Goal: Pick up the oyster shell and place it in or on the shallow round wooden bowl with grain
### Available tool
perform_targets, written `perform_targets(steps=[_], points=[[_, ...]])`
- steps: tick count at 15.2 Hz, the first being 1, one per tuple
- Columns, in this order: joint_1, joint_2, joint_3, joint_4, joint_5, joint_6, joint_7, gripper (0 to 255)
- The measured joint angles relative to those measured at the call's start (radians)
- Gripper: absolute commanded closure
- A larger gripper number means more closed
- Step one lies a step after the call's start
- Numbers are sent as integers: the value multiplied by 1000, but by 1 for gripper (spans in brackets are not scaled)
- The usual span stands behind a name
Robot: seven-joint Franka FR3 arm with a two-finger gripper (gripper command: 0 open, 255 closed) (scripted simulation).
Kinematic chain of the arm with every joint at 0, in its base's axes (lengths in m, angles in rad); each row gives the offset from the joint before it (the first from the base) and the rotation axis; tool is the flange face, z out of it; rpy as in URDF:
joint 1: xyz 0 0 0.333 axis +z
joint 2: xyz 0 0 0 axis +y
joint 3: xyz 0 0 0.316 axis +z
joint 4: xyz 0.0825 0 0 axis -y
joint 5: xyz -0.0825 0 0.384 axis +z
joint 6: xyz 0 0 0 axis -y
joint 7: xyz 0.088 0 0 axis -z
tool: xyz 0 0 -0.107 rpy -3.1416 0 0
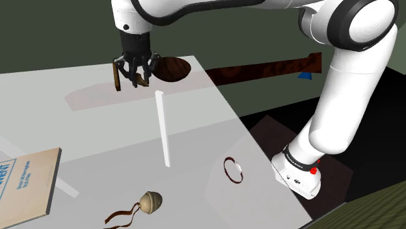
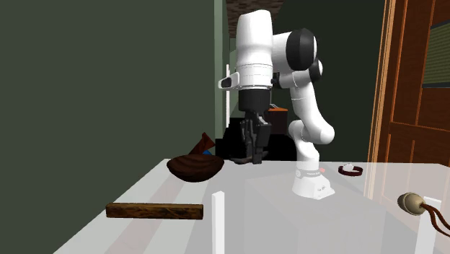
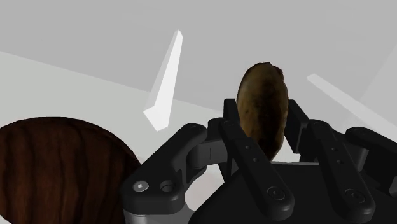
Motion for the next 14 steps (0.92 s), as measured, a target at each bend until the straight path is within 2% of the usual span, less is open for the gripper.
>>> perform_targets(steps=[4, 14], points=[[-8, -8, -1, 29, 7, -36, -14, 255], [-162, -33, -59, 27, 48, -54, -228, 255]])
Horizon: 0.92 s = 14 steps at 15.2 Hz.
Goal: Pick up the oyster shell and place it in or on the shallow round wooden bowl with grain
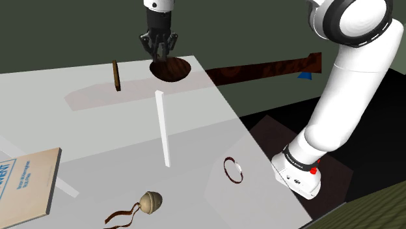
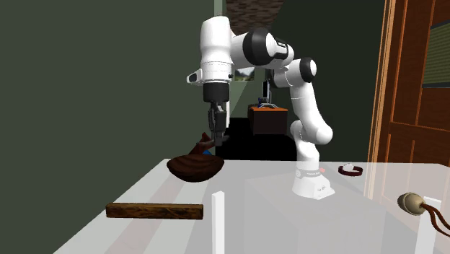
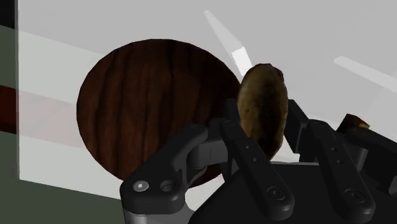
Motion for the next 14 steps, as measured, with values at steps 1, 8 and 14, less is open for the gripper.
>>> perform_targets(steps=[1, 8, 14], points=[[-14, -5, -5, -5, 5, 0, -19, 255], [-85, 21, -43, 13, 7, 4, -130, 255], [-95, 19, -46, -67, 7, 81, -136, 255]])
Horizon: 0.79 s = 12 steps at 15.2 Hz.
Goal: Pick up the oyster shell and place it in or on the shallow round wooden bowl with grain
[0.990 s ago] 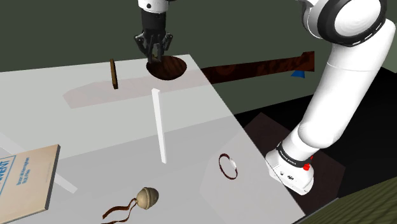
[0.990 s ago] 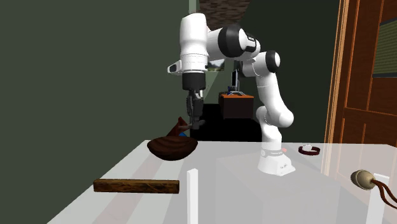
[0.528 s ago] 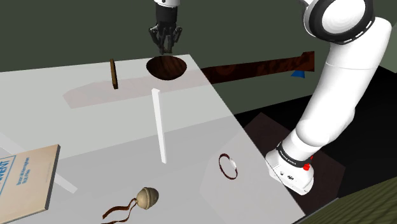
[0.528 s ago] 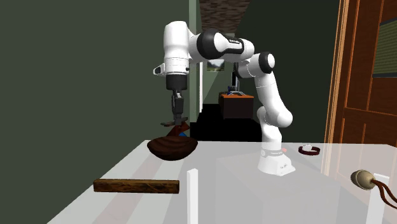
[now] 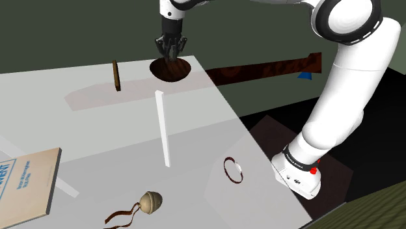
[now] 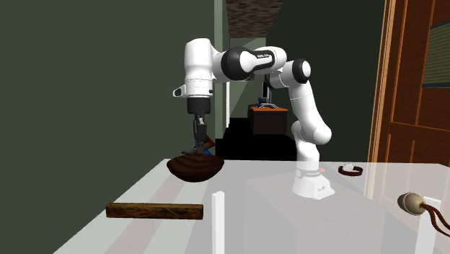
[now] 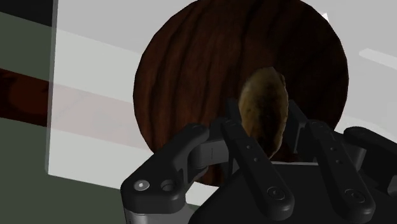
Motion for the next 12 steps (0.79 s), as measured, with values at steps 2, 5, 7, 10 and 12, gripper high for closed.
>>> perform_targets(steps=[2, 5, 7, 10, 12], points=[[-3, 1, -2, -25, -1, 26, -2, 255], [-4, 3, -3, -65, -2, 67, 0, 255], [-3, 8, -4, -72, -5, 78, 1, 255], [-3, 8, -4, -74, -6, 81, 2, 255], [-3, 9, -4, -74, -6, 81, 2, 255]])
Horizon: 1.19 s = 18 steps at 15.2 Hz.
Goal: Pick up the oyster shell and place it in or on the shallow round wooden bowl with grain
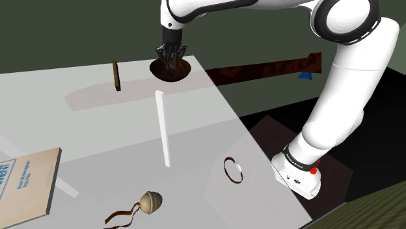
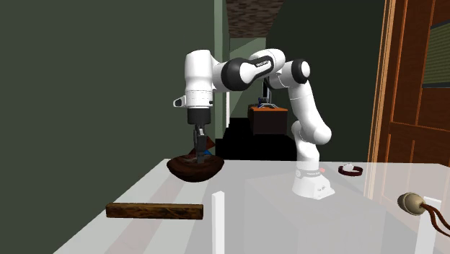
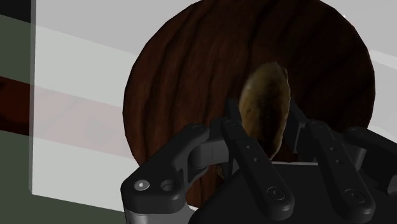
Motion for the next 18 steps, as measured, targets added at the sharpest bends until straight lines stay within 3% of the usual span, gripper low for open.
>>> perform_targets(steps=[1, 7, 12, 18], points=[[0, 0, 0, 0, 0, 0, 0, 0], [0, 0, 0, 0, 0, 0, 0, 0], [-1, -19, 5, 89, 11, -104, -6, 0], [0, -16, 4, 106, 11, -120, -8, 0]])
